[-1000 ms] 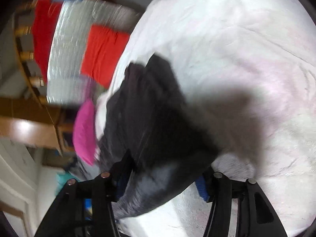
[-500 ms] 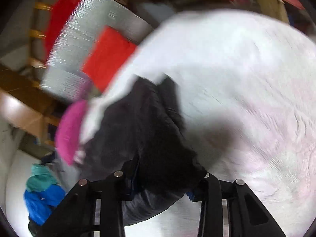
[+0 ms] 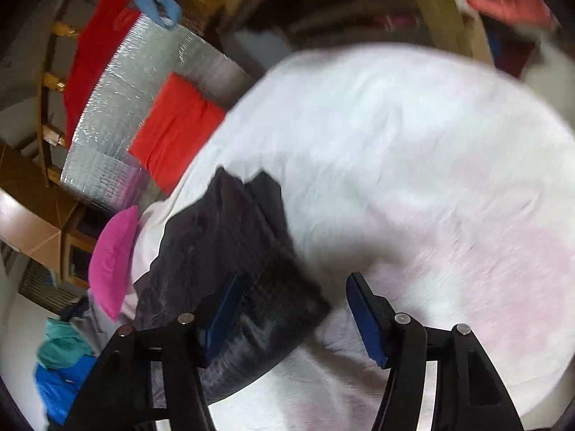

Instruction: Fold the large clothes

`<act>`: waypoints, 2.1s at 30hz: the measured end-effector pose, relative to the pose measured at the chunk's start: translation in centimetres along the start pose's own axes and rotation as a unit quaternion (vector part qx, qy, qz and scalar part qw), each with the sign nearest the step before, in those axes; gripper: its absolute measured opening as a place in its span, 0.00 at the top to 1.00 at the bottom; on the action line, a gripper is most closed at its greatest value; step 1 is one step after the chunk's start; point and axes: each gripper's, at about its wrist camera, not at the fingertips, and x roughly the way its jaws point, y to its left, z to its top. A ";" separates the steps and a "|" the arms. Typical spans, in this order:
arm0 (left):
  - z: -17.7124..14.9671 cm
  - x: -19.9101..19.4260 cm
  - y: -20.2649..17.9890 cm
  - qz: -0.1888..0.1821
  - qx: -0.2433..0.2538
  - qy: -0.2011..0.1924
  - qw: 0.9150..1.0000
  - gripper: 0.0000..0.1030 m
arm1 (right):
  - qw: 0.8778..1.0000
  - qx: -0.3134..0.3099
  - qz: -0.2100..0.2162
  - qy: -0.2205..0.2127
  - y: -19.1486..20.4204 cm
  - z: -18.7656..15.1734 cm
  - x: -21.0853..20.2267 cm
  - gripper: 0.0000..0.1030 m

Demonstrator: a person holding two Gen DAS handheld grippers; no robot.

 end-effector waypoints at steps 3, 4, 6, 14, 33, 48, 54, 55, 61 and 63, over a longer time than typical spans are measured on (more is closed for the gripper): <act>-0.5 -1.6 -1.2 0.028 0.041 -0.033 0.998 0.29 | 0.998 -0.045 0.003 -0.043 1.1 -0.4 -2.1 0.37; -0.7 -2.2 -1.4 0.027 0.052 -0.040 0.997 0.29 | 0.996 -0.066 0.011 -0.055 1.7 -0.6 -2.8 0.37; -1.0 -2.6 -2.4 0.024 0.079 -0.046 0.996 0.28 | 0.988 -0.124 0.033 -0.087 3.5 -1.2 -4.3 0.37; -1.9 1.6 -5.6 0.051 0.149 0.030 0.987 0.28 | 0.986 -0.162 0.036 -0.025 6.7 -2.0 -0.4 0.38; 5.5 7.4 -0.2 0.029 0.007 0.094 0.995 0.23 | 0.995 -0.087 -0.014 0.045 3.5 5.2 6.0 0.38; 3.5 10.1 -2.3 0.110 0.063 0.106 0.986 0.18 | 0.982 -0.155 -0.082 0.072 5.3 4.5 10.5 0.73; 2.6 5.6 -5.8 0.153 0.165 -0.007 0.974 0.18 | 0.987 -0.142 -0.077 0.019 5.5 4.6 6.7 0.41; 2.5 4.8 -6.3 0.153 0.174 -0.024 0.973 0.18 | 0.987 -0.143 -0.074 0.003 5.7 4.8 5.8 0.34; 2.6 1.3 -7.5 0.139 0.197 -0.082 0.967 0.18 | 0.979 -0.187 -0.014 -0.075 6.8 3.3 0.8 0.36; 2.5 0.5 -7.8 0.134 0.200 -0.091 0.966 0.18 | 0.974 -0.215 0.010 -0.069 7.8 2.7 0.5 0.42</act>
